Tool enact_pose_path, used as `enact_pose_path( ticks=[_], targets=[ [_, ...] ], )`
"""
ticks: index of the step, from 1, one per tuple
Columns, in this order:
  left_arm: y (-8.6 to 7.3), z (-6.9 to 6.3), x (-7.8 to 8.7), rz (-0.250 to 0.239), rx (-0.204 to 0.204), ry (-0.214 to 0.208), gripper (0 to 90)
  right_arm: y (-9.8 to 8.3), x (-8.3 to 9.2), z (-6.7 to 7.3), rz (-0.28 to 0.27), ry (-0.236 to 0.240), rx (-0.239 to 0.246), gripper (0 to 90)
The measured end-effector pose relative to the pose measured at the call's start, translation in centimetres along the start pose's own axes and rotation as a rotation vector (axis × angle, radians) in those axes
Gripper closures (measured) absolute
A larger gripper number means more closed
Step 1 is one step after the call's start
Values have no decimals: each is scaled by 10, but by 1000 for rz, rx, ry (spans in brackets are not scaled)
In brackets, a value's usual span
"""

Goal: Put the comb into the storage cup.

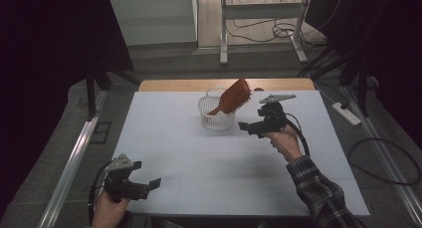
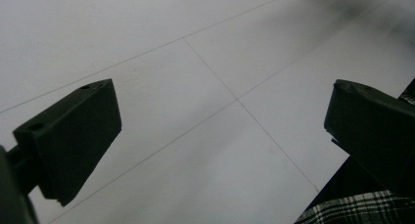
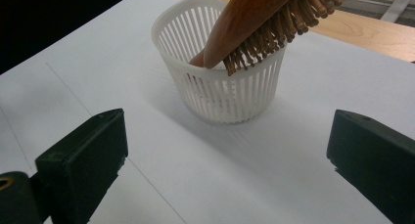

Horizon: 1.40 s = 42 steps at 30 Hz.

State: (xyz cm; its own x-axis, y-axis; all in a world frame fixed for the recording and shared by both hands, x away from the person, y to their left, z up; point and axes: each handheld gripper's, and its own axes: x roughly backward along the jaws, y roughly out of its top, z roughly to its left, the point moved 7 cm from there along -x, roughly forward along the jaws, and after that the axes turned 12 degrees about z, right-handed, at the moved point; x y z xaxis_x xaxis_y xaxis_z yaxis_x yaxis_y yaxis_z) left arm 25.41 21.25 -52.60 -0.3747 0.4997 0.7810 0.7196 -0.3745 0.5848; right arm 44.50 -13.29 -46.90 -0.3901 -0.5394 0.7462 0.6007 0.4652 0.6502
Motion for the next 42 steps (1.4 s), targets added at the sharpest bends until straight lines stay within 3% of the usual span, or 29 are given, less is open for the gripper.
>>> enact_pose_path(
  ticks=[21,42],
  targets=[
    [0,1,0,-2,11,-1,0,-10,16,7,14,-33,32,0],
    [0,0,0,-1,5,-1,0,-28,19,14,30,-9,42,0]
  ],
)
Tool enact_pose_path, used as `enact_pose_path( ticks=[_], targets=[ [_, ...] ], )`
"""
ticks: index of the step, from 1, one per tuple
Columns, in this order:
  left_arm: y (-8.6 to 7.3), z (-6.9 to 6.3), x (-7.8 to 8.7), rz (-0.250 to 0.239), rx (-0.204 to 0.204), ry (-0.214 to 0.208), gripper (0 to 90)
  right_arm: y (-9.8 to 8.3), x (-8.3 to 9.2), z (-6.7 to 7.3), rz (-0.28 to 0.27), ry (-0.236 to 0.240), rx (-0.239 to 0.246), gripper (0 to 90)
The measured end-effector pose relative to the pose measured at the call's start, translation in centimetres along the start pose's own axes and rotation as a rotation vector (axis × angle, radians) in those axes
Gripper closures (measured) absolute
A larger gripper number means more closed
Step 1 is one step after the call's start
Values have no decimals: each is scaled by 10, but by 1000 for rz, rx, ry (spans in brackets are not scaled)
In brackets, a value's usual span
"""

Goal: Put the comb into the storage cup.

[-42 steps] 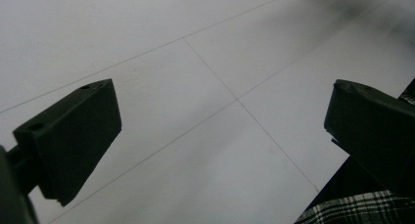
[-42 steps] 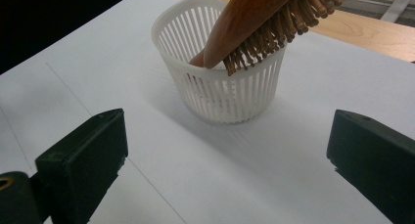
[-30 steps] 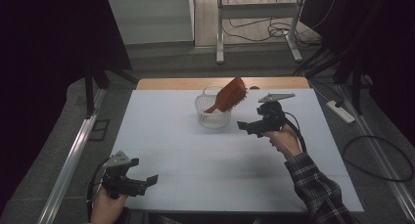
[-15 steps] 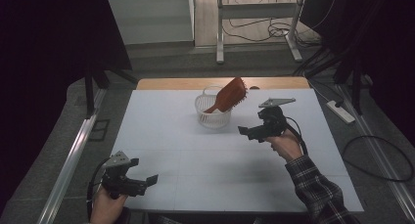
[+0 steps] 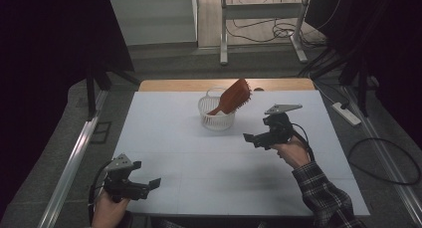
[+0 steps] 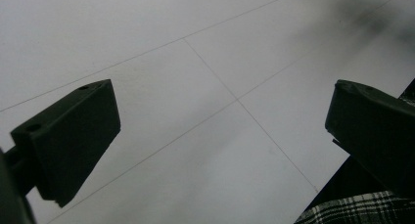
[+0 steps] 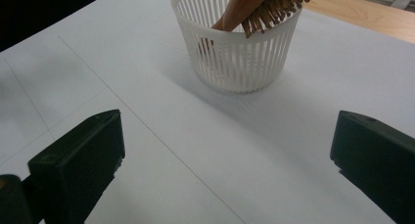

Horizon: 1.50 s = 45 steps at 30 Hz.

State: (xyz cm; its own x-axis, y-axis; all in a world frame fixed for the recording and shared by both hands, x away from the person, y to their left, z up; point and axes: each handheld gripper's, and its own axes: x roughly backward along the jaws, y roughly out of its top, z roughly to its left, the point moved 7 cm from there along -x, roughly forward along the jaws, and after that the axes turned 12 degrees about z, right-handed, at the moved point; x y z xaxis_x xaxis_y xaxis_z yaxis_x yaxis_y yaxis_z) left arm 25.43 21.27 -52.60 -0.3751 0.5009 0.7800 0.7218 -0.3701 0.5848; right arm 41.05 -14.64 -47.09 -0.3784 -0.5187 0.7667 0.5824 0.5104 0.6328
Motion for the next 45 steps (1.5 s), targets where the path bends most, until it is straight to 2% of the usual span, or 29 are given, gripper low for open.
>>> enact_pose_path(
  ticks=[21,45],
  targets=[
    [0,0,0,1,0,0,0,-17,15,1,4,14,-15,0],
    [0,0,0,0,5,-3,1,-36,28,1,18,-4,-14,0]
  ],
)
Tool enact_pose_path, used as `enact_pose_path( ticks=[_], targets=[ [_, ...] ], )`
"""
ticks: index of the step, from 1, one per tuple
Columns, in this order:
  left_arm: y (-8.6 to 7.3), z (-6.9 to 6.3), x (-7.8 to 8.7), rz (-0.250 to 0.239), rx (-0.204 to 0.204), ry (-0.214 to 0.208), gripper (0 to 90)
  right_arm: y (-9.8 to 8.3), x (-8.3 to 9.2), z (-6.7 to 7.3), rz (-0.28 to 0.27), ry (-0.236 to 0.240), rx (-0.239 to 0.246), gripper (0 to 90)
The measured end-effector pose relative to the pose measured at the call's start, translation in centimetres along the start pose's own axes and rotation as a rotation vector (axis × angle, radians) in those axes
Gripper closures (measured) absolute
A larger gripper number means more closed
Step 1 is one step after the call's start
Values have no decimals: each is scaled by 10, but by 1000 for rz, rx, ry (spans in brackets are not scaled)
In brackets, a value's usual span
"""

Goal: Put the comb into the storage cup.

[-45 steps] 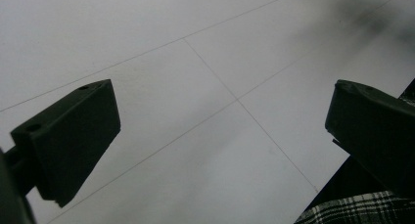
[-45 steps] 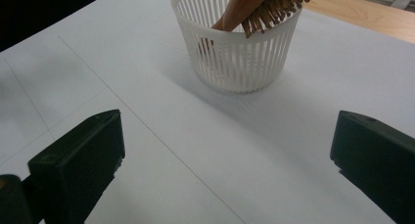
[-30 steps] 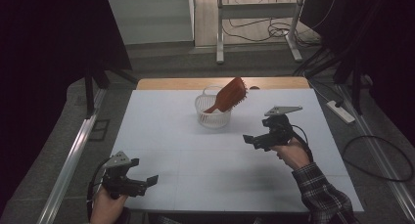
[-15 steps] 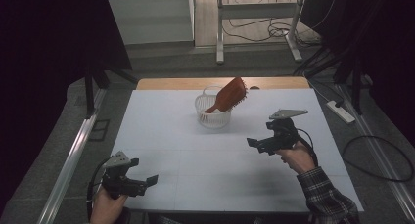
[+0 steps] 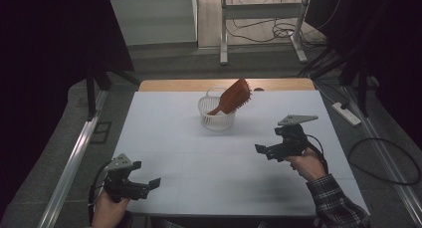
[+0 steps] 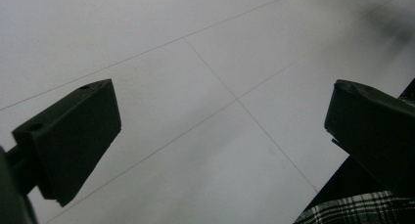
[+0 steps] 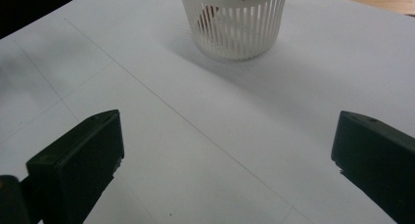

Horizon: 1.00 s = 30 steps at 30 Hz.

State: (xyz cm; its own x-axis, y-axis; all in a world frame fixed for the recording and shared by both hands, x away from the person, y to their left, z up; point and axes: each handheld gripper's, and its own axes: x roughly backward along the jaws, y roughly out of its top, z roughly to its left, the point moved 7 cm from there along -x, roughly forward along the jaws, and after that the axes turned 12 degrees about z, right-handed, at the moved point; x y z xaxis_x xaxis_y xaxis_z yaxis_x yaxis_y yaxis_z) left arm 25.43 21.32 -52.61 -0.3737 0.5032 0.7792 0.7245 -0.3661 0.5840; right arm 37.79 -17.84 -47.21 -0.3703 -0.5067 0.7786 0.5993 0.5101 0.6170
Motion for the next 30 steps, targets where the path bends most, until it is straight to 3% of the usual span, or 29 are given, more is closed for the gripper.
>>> enact_pose_path(
  ticks=[30],
  targets=[
    [0,0,0,-2,0,2,2,-30,18,-2,14,-33,-20,0]
  ],
)
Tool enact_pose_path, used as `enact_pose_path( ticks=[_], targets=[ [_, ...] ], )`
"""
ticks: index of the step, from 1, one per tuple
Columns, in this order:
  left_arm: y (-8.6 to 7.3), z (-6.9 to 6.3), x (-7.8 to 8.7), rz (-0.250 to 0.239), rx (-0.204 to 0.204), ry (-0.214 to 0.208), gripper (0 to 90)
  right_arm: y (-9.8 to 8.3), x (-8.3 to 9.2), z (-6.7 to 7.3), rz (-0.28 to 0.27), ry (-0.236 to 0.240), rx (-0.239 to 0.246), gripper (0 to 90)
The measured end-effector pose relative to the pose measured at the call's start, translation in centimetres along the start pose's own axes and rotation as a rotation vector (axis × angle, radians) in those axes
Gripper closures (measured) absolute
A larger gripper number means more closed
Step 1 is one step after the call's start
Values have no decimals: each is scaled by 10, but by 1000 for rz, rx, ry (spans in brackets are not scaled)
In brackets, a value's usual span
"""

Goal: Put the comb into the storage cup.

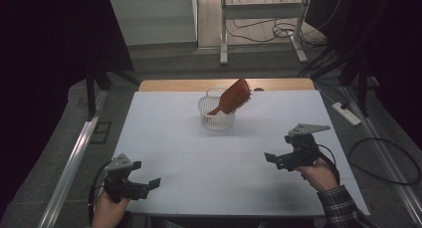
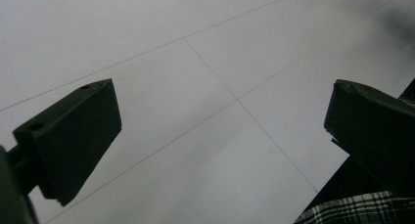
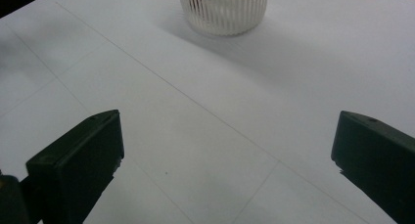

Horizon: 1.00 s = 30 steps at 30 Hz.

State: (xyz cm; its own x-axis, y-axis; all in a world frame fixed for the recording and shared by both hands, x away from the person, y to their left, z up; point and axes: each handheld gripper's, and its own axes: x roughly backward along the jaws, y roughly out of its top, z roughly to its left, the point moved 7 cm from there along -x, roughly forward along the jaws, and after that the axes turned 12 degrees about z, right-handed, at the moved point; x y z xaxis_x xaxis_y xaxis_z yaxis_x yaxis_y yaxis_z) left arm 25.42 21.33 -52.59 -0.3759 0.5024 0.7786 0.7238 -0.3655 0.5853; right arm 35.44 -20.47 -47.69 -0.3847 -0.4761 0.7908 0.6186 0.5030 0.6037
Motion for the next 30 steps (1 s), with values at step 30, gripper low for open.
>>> enact_pose_path(
  ticks=[30],
  targets=[
    [0,0,0,3,-3,2,3,-28,11,-6,22,-33,-21,0]
  ],
)
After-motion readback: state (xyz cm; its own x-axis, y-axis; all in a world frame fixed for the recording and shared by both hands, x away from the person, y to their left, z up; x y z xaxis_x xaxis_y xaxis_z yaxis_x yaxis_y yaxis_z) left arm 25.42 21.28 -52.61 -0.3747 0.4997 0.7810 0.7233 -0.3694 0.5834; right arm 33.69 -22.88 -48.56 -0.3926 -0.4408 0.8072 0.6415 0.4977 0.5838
